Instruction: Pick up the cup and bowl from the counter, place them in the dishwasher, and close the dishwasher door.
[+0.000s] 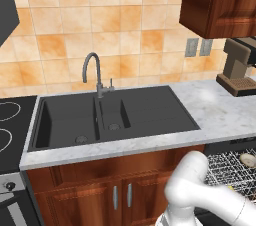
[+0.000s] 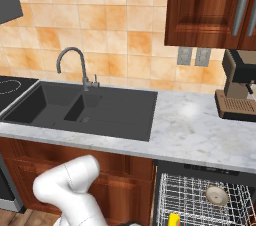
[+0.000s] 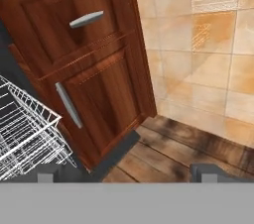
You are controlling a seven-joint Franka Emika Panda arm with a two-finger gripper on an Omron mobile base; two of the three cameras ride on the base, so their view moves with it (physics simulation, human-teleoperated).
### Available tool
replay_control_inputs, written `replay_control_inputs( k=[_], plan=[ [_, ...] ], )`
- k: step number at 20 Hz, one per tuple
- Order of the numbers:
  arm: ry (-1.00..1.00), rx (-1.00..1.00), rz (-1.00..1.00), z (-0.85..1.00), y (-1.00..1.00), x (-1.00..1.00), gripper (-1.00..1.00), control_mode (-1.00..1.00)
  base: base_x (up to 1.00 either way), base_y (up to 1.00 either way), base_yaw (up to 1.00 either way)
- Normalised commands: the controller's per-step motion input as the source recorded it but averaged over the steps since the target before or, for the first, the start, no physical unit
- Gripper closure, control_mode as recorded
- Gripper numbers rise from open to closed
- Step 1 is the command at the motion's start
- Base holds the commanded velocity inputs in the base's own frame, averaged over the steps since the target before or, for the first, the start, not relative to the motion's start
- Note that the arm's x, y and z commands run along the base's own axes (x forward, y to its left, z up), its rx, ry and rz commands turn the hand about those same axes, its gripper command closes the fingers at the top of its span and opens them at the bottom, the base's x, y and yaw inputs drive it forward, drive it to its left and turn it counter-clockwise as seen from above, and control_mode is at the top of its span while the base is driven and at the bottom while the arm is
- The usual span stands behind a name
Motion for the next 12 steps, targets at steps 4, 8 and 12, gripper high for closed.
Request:
replay_control_inputs(
  k=[4, 8, 12],
  plan=[
    [-0.19, -0.16, 0.0, -0.37, 0.0, 0.0, -1.0, -1.0, 0.0, 0.0, 0.0],
    [-0.15, -0.15, 0.0, -0.48, 0.0, 0.0, -1.0, -1.0, 0.0, 0.0, 0.0],
    [-0.1, -0.15, 0.0, -0.68, 0.1, 0.0, -1.0, -1.0, 0.0, 0.0, 0.0]
  ],
)
